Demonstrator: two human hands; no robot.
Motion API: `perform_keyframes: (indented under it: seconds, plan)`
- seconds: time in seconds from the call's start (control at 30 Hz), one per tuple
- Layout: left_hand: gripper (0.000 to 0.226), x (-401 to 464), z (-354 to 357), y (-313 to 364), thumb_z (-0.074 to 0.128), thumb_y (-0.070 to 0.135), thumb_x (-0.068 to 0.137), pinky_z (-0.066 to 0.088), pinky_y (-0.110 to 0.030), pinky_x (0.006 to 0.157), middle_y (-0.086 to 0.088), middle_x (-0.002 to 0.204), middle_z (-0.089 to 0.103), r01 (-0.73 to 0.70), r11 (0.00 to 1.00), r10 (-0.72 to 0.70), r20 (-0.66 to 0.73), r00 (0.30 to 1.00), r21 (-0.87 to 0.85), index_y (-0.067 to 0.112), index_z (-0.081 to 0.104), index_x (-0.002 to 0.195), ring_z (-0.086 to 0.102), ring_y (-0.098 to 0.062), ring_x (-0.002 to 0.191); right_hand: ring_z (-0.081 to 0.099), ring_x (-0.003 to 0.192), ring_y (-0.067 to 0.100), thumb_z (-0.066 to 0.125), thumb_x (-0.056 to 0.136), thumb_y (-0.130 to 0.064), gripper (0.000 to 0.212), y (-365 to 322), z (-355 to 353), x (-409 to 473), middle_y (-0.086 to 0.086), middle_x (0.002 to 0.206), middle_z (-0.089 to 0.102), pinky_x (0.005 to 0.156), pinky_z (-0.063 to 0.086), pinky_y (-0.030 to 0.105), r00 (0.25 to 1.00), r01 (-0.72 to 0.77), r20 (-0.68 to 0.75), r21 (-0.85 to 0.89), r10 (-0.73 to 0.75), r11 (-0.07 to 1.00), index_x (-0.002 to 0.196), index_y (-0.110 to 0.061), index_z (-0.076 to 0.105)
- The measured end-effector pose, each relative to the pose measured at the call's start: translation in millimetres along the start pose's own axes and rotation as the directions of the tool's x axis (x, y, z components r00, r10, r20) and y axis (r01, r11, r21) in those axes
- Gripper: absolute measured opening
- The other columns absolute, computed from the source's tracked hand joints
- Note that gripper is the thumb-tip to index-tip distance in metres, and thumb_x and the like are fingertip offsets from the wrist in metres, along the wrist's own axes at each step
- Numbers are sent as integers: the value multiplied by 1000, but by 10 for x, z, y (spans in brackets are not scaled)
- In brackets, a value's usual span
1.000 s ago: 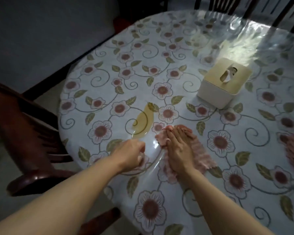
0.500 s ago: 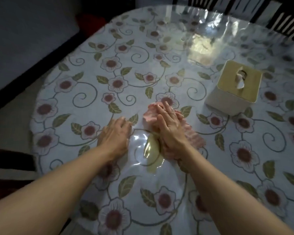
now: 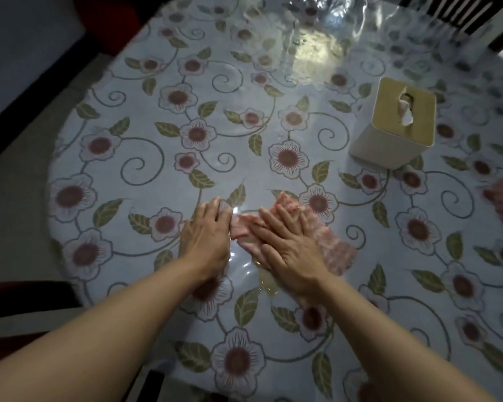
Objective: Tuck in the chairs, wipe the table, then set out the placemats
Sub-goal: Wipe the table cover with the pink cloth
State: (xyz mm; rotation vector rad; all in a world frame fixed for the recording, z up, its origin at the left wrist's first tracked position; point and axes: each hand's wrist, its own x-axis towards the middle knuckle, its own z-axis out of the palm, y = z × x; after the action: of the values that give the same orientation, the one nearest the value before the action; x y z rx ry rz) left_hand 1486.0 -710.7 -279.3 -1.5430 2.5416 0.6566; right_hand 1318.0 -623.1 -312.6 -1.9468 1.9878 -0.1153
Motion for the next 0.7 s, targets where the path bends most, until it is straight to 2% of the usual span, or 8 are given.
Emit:
perform_keyframes:
  seconds: [0.1,0.17,0.27,0.37,0.43,0.6,0.63,0.7]
  plan:
    - [53,-69,33,-45,42,18,94,18,-46,113,-2,157,9,-24,1000,24,-4,1000,5,23,25,144,8,-25,142,-15,144,12,3,85,-57,59,50,-92,196,-18,157,-3,114,-16,44,993,-110,-25,57,112,992,143,-49,9]
    - [52,-119,49,-53,41,19,95,20,-48,113,-3,157,11,-40,999,40,-3,999,21,22,26,144,10,-25,143,-19,143,10,11,90,-55,54,-27,-87,124,-19,157,-3,112,-21,40,994,-112,16,143,111,983,144,-50,17]
    - [54,-190,44,-18,43,23,93,18,-47,115,-4,157,11,-32,999,32,16,999,14,21,27,145,9,-24,143,-26,141,12,17,94,-49,49,-225,29,-315,-16,157,-6,110,-26,41,993,98,59,119,-105,988,144,-50,16]
    - [60,-283,68,41,46,15,89,17,-46,116,-4,158,10,-3,1000,4,41,999,-8,22,26,145,8,-24,144,-20,144,19,21,95,-47,52,-235,195,-747,-13,158,-4,112,-18,49,955,278,99,26,-279,960,144,-49,7]
    - [61,-359,110,86,44,12,89,17,-46,116,-3,158,7,27,1000,-26,60,998,-9,23,23,146,6,-25,144,-16,145,17,24,96,-47,53,-65,197,-815,-13,158,0,113,-13,50,943,323,98,-30,-319,946,145,-46,6]
    - [51,-455,190,187,34,20,95,18,-48,113,-2,158,8,50,999,-51,48,998,21,26,24,144,7,-25,144,-22,143,18,5,90,-58,58,273,45,-580,-15,154,-17,111,-22,44,998,-66,-20,-80,64,995,146,-45,-5]
    - [50,-499,214,301,35,20,94,19,-48,113,-3,158,9,44,999,-45,53,998,29,26,25,144,7,-26,144,-23,143,19,3,88,-58,59,286,15,-679,-13,155,-18,111,-21,45,997,-71,-14,-76,70,995,145,-45,-8]
    - [51,-526,205,339,39,20,94,20,-48,113,-4,158,9,48,998,-50,73,996,38,24,26,143,8,-27,144,-22,143,19,4,88,-57,61,164,46,-804,-10,157,-11,113,-16,47,997,70,42,-31,-68,997,147,-42,1]
